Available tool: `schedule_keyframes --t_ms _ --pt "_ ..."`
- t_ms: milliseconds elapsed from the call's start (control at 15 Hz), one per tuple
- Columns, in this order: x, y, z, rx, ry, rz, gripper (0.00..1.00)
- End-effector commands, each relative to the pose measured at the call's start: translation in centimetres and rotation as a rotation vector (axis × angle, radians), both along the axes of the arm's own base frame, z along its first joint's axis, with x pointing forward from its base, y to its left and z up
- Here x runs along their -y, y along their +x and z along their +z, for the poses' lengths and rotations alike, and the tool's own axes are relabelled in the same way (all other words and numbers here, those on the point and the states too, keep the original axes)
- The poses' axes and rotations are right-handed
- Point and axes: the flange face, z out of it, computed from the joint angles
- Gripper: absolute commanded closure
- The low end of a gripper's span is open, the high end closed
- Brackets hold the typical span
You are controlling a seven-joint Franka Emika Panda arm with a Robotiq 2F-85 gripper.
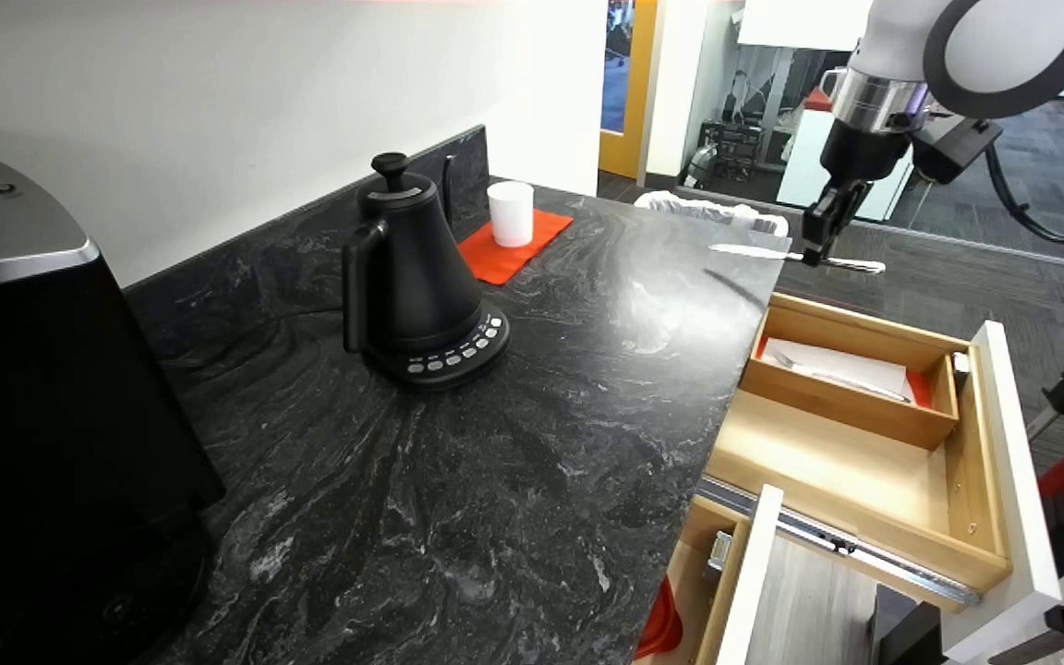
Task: Put the fork and knife into the drawer.
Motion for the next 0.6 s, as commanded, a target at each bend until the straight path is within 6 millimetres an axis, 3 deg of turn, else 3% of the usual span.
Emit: schedule_keyframes --t_ms 0,533 --pt "-0.7 -3.5 1.1 -0.058 0.044 0.105 0.92" --pt "0.3 -6.9 1.3 -0.137 0.073 0.245 0.92"
